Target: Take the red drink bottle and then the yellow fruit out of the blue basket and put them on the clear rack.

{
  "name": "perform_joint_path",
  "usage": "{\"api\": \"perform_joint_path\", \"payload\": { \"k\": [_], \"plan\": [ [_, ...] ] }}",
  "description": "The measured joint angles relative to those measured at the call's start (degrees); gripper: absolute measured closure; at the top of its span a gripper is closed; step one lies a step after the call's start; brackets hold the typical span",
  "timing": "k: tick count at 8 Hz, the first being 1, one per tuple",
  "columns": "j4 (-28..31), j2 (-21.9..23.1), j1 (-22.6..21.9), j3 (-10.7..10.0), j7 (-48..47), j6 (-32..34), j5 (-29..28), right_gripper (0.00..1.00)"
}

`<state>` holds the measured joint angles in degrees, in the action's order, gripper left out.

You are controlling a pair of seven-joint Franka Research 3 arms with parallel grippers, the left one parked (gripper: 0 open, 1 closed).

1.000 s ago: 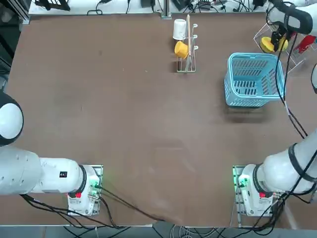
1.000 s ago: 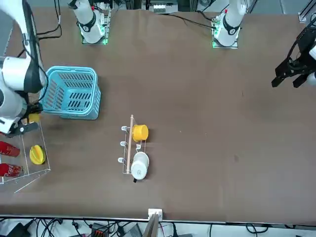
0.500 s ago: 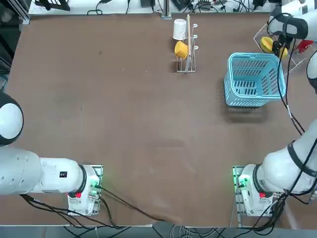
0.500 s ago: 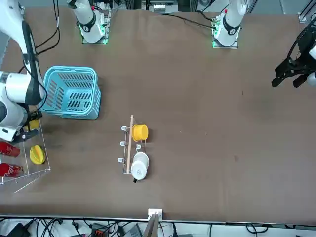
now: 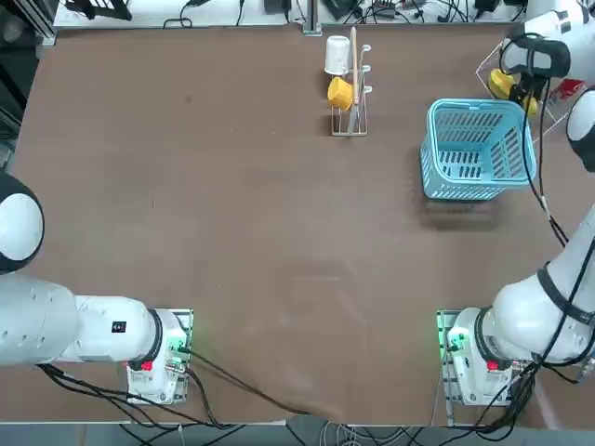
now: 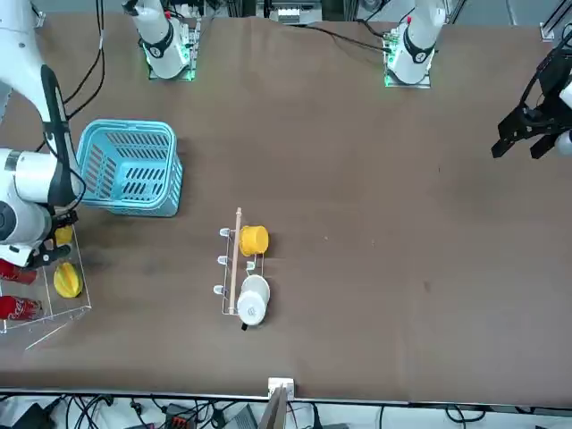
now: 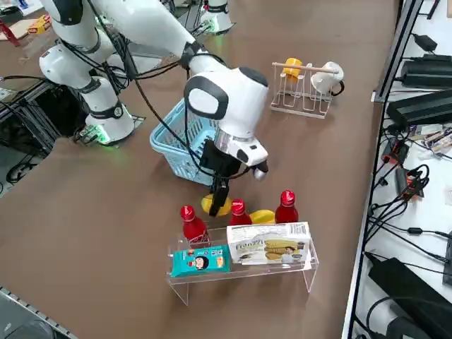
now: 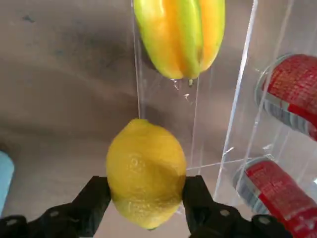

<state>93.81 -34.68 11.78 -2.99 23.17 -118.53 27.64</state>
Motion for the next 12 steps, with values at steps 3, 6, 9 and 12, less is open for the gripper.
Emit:
{"api": "perform_joint_path", "payload": {
  "k": [3,6,9,12],
  "plan": [
    [-0.2,-1.4,1.3,0.0,0.0,-2.5,2.5,0.16],
    [-0.2,-2.4,1.7,0.0,0.0,-2.8,3.6,0.16],
    [-0.4,-2.6,1.7,0.0,0.0,-3.0,3.7,0.01],
    [-1.8,-2.6,1.7,0.0,-0.1,-3.0,3.7,0.00]
  ]
}}
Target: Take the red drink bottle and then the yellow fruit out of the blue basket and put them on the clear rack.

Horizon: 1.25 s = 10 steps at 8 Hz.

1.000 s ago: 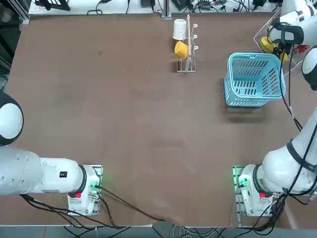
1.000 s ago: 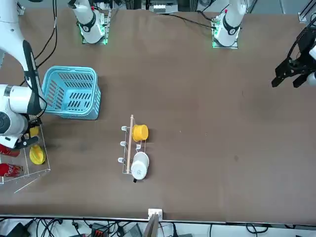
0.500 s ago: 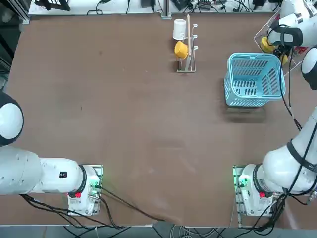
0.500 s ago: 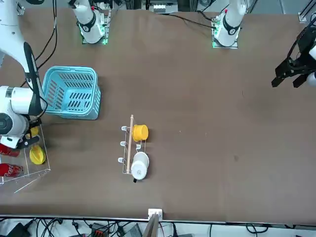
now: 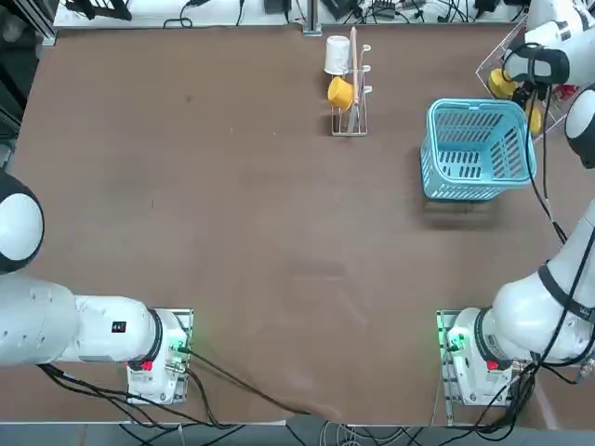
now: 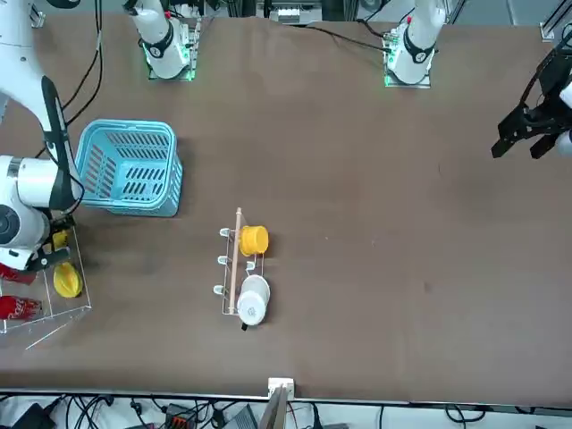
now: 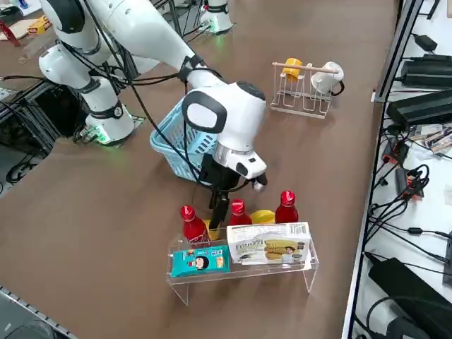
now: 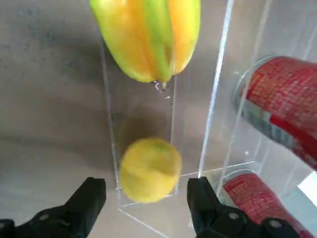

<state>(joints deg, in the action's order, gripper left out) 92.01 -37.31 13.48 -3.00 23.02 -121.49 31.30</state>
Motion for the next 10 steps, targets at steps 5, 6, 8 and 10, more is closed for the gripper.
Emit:
{"api": "perform_joint_path", "payload": {
  "k": [5,6,8,10],
  "plan": [
    [-12.1,1.7,-1.0,0.8,-0.3,17.2,-12.2,0.00],
    [-14.0,3.3,-1.2,0.9,-0.3,19.3,-14.4,0.00],
    [-15.1,7.9,-1.8,1.0,-2.3,21.2,-19.6,0.00],
    [-15.2,12.2,-3.5,1.3,-9.0,23.1,-24.5,0.00]
  ]
}}
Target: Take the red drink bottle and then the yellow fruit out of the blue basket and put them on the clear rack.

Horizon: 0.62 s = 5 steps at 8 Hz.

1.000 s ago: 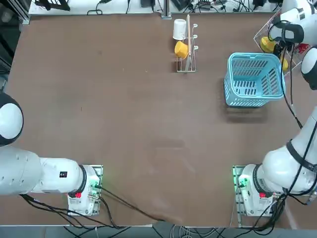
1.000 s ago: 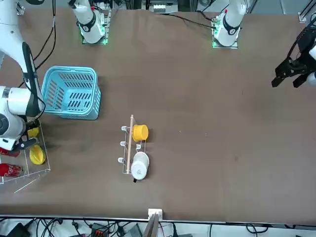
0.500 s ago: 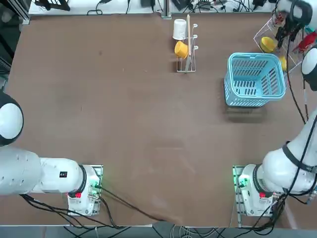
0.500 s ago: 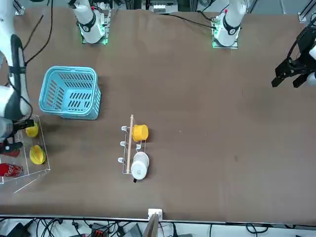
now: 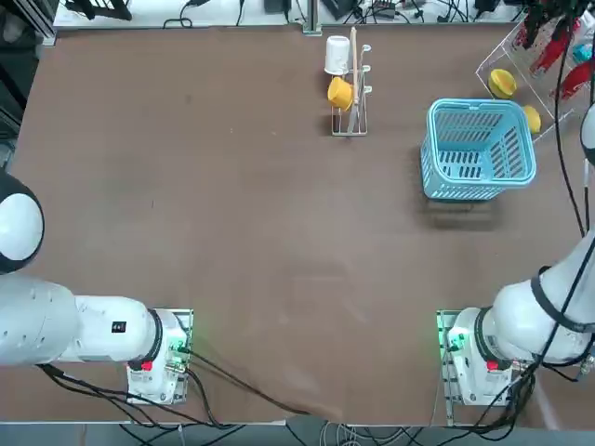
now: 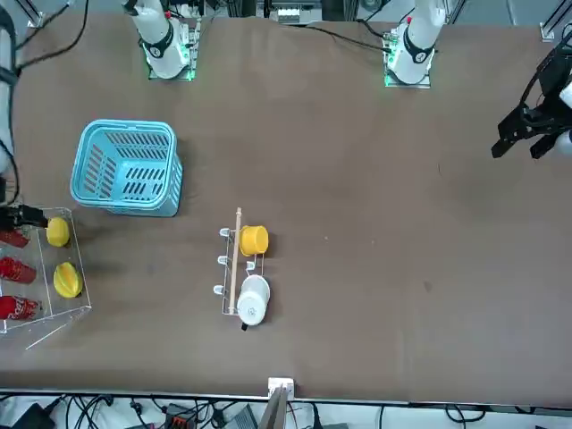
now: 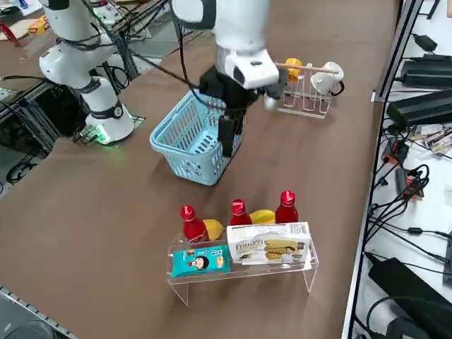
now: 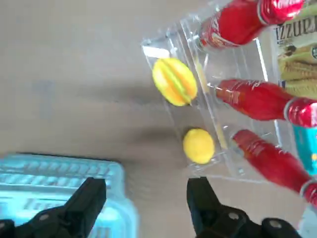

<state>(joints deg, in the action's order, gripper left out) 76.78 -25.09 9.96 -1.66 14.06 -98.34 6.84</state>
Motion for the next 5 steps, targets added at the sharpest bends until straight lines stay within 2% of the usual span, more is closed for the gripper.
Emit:
{"api": "perform_joint_path", "payload": {
  "k": [2,5],
  "plan": [
    [-0.1,4.1,-4.0,0.2,-5.6,3.5,-1.1,0.00],
    [0.2,11.4,-5.0,0.2,-6.1,10.2,-5.7,0.00]
  ]
}}
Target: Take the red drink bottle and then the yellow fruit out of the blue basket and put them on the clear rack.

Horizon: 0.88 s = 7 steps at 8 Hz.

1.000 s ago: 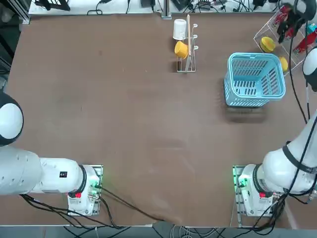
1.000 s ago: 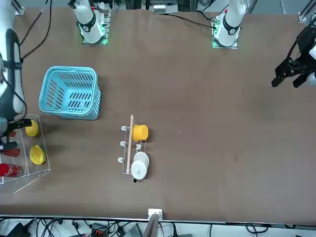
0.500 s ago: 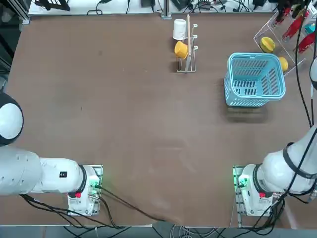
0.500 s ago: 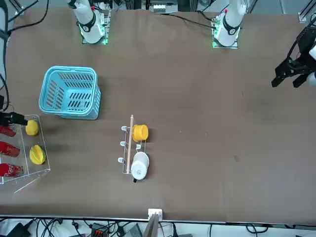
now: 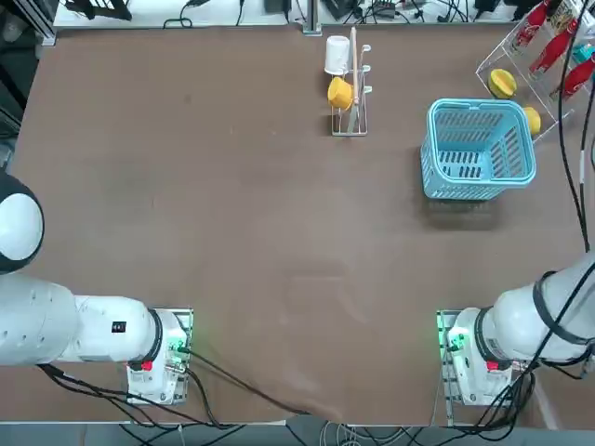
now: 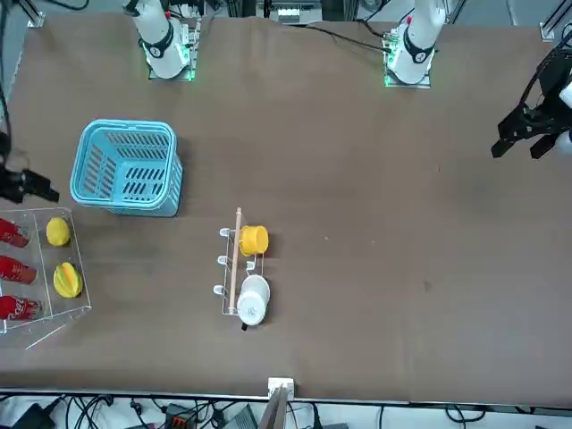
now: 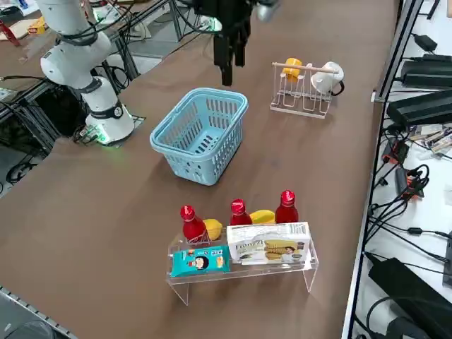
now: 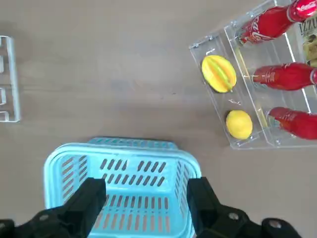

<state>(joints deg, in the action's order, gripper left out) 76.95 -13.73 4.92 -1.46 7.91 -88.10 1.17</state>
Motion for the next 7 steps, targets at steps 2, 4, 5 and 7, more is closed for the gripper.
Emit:
{"api": "perform_joint_path", "payload": {
  "k": [2,4,5,7],
  "plan": [
    [3.7,5.2,-1.7,0.1,-2.7,0.3,-0.5,0.00],
    [10.8,10.7,-3.1,0.1,-4.1,-0.8,-0.5,0.00],
    [14.6,13.6,-3.1,0.1,-4.1,-1.6,-0.5,0.00],
    [20.0,18.3,-3.2,0.0,-4.1,-2.4,-0.5,0.00]
  ]
}}
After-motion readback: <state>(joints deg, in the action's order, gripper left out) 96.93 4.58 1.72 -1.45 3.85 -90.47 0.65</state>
